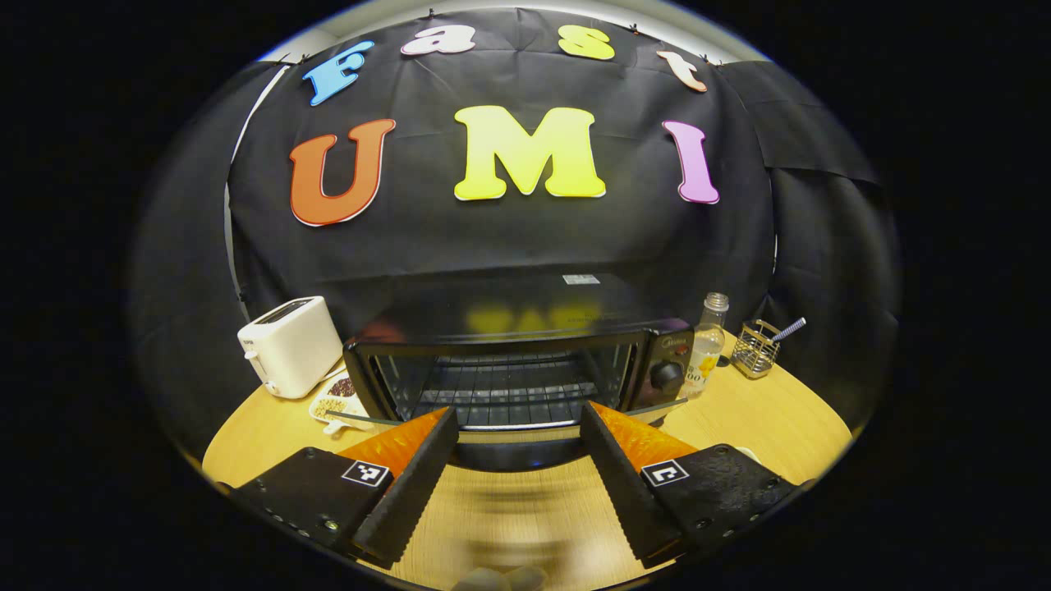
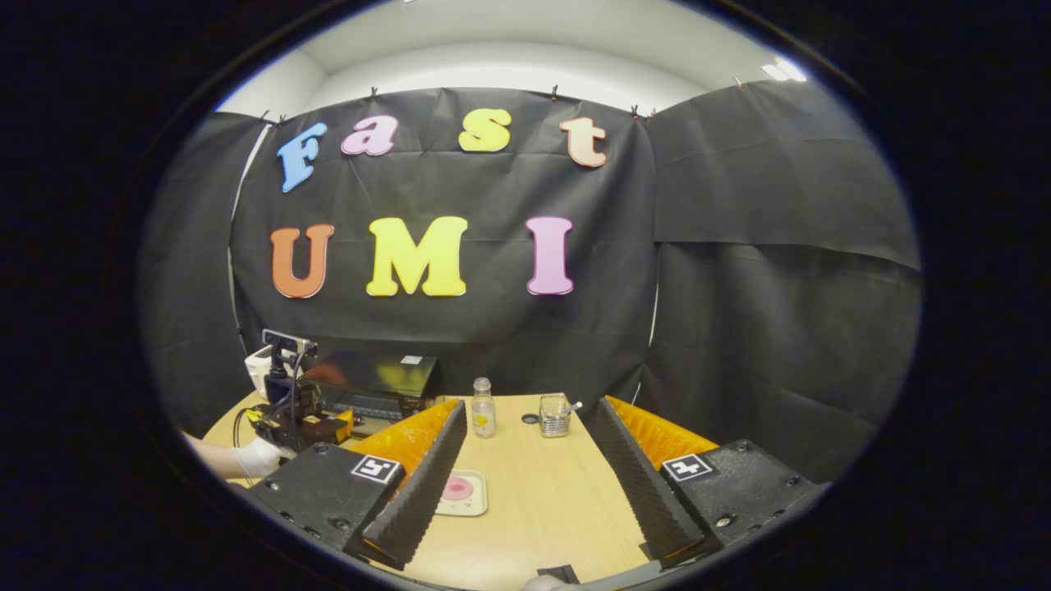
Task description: Open the electric oven with the left hand, put the food in, and close the electric oven.
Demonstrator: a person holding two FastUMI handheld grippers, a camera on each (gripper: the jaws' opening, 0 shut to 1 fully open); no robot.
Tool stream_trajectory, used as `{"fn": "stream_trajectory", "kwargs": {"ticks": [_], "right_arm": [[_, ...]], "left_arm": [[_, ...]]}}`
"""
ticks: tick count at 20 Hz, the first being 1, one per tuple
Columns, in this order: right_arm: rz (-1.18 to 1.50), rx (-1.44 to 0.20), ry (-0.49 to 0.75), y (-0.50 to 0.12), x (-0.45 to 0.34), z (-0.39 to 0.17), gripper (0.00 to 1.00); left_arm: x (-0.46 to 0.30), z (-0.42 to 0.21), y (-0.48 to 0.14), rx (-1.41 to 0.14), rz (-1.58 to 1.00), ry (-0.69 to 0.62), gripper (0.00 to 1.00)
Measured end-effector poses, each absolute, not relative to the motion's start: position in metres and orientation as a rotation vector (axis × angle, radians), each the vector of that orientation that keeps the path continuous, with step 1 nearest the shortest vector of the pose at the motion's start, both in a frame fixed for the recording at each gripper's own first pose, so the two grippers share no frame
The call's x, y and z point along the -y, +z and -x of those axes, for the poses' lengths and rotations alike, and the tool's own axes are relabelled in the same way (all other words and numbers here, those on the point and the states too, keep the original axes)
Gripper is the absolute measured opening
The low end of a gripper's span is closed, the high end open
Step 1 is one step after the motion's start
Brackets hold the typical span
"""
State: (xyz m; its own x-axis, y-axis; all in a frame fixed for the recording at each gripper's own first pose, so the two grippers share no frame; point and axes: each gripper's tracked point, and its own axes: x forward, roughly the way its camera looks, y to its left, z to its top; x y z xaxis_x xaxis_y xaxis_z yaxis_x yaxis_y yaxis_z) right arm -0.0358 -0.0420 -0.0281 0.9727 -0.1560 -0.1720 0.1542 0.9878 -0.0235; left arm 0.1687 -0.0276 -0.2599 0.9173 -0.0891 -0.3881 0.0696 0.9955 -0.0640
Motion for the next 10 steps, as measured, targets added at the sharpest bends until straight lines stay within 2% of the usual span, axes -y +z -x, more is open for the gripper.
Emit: {"fn": "stream_trajectory", "kwargs": {"ticks": [5, 6, 10], "right_arm": [[0.019, -0.178, -0.14, -0.031, 0.032, 0.048, 0.96], [0.02, -0.184, -0.138, -0.033, 0.031, 0.051, 1.0], [0.022, -0.206, -0.145, -0.042, 0.029, 0.061, 0.96]], "left_arm": [[0.028, -0.133, -0.288, -0.461, 0.052, -0.089, 0.95], [0.027, -0.128, -0.296, -0.472, 0.053, -0.088, 0.95], [0.028, -0.111, -0.315, -0.514, 0.056, -0.085, 0.95]]}}
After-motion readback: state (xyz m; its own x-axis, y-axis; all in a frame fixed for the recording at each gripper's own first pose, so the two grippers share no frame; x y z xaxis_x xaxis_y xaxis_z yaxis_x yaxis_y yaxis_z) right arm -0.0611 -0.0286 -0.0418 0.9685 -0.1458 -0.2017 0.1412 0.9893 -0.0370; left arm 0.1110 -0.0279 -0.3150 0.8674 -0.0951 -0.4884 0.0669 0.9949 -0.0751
